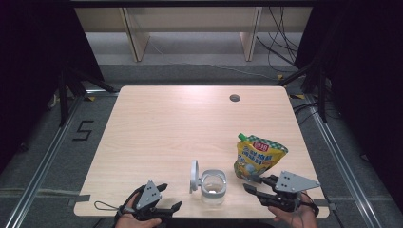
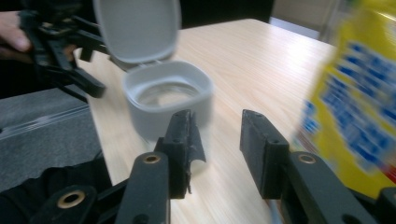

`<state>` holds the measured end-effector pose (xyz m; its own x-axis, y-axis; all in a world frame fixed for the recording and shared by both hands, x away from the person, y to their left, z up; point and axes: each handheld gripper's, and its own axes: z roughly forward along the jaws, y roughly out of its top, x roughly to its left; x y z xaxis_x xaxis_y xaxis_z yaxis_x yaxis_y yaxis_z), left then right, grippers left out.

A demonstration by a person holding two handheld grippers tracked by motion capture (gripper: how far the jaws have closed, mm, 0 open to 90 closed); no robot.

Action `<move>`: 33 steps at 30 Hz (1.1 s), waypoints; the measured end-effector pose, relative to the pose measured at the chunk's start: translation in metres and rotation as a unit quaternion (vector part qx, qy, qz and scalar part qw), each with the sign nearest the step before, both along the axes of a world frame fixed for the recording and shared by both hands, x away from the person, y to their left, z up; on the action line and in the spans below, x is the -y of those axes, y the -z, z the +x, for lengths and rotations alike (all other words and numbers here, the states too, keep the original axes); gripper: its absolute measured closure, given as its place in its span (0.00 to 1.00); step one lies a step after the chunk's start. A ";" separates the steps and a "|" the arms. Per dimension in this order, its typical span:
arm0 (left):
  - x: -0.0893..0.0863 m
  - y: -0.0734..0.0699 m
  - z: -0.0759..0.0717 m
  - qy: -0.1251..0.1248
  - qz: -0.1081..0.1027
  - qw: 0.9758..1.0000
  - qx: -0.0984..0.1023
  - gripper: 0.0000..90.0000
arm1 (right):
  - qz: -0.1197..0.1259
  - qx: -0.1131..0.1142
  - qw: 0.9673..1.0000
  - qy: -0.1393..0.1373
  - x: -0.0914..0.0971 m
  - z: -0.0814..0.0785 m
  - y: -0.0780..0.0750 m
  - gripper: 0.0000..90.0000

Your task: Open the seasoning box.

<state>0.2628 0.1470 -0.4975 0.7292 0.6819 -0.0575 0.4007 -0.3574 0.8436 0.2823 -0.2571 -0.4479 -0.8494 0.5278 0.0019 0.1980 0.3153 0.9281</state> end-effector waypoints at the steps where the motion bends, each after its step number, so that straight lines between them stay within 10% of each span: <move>1: 0.000 0.000 0.000 0.000 0.000 1.000 0.000 0.25 | 0.000 0.000 1.000 0.000 0.000 0.000 0.000 0.70; 15: -0.001 0.001 0.002 -0.007 0.013 1.000 0.000 0.25 | 0.020 -0.036 0.993 0.107 0.054 0.001 0.014 0.53; 24: 0.000 0.002 0.002 -0.006 0.013 1.000 -0.005 0.25 | 0.023 -0.049 0.989 0.140 0.059 0.007 0.020 0.37; 33: 0.002 0.004 0.002 -0.004 0.015 1.000 -0.009 0.25 | 0.016 -0.026 0.991 0.130 0.057 0.031 0.033 0.22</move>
